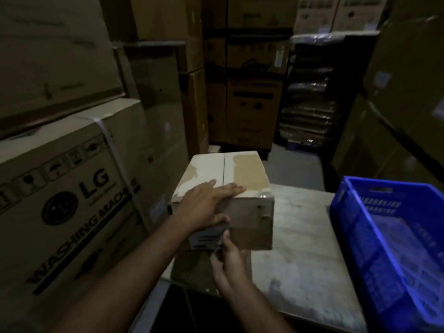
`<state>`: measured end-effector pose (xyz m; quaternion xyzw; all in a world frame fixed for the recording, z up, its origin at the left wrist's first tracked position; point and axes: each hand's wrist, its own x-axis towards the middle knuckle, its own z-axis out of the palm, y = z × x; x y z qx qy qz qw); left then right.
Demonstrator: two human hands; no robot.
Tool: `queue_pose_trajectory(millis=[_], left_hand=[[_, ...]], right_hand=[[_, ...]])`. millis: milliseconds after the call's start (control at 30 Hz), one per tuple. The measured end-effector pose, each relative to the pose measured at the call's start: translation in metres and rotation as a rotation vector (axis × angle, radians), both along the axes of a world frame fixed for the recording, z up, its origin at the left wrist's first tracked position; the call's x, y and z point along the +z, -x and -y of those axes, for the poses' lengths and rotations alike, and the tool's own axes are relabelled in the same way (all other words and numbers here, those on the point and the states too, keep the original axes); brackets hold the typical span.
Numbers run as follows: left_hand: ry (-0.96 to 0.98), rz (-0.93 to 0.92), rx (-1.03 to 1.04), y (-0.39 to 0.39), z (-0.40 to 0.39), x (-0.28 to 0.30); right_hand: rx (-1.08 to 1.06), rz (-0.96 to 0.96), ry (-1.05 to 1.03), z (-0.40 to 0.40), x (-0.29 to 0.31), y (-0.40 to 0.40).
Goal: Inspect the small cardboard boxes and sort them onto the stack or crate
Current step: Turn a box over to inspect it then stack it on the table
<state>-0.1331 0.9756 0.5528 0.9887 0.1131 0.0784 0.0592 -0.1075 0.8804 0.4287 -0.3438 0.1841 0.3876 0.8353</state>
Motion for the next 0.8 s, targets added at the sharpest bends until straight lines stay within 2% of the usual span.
queue_pose_trajectory(millis=[167, 333, 467, 633, 800], left_hand=[[-0.045, -0.097, -0.034, 0.021, -0.034, -0.082], [-0.046, -0.136, -0.089, 0.016, -0.056, -0.12], [0.034, -0.106, -0.098, 0.02, -0.074, -0.149], [-0.074, -0.111, -0.09, 0.02, -0.082, -0.178], [-0.123, -0.156, -0.05, 0.018, -0.087, -0.2]], right_hand=[[0.091, -0.171, 0.046, -0.032, -0.068, 0.025], [0.219, -0.162, 0.094, -0.05, -0.11, 0.041], [0.39, -0.092, 0.195, -0.049, -0.134, 0.031], [0.699, 0.125, 0.357, -0.037, -0.135, 0.011], [0.687, 0.253, 0.405, -0.025, -0.14, 0.001]])
